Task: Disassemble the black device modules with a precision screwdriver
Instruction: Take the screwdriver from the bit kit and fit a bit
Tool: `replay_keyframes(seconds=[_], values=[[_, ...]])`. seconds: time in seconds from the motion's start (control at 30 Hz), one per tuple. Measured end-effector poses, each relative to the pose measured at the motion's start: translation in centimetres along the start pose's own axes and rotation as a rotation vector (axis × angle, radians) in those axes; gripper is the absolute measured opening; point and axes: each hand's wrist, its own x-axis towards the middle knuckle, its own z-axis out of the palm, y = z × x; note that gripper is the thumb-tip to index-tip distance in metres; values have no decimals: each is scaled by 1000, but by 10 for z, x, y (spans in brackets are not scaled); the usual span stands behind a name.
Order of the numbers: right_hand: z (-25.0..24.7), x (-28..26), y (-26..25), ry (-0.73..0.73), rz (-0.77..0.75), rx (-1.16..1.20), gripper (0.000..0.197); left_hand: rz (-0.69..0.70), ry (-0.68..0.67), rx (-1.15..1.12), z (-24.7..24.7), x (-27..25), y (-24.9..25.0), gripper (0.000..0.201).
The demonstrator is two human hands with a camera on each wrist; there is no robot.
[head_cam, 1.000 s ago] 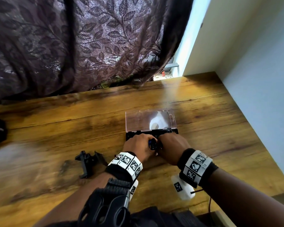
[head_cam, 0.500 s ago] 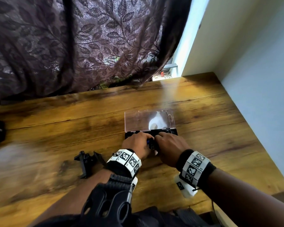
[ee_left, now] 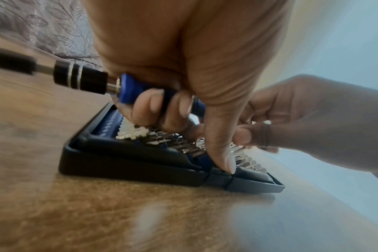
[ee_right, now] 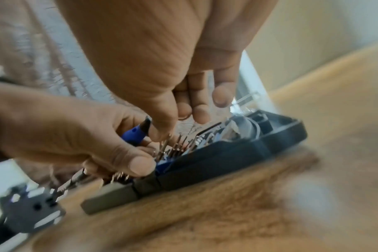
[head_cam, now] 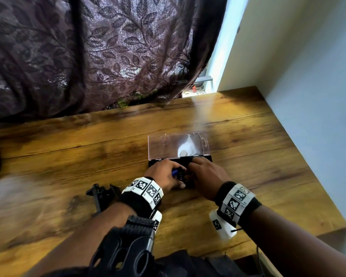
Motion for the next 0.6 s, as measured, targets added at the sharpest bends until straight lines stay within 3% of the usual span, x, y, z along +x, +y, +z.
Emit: replay_keyframes(seconds=[0.07, 0.17, 0.27, 0.37, 0.53, 0.6], values=[[3, -1, -3, 12, -95, -86, 14, 9, 12, 7, 2, 0, 0, 55], [9, -2, -3, 59, -111, -95, 19, 25, 24, -8, 4, 1, -1, 56], [12, 0, 4, 61, 38, 82, 7, 22, 28, -20, 3, 1, -3, 55], [17, 2, 9, 55, 167, 214, 8, 31, 34, -24, 3, -2, -2, 50], [8, 5, 17, 107, 254, 328, 18, 42, 42, -47, 2, -5, 0, 42], [0, 3, 23, 153, 253, 338, 13, 68, 42, -52, 1, -6, -1, 41]])
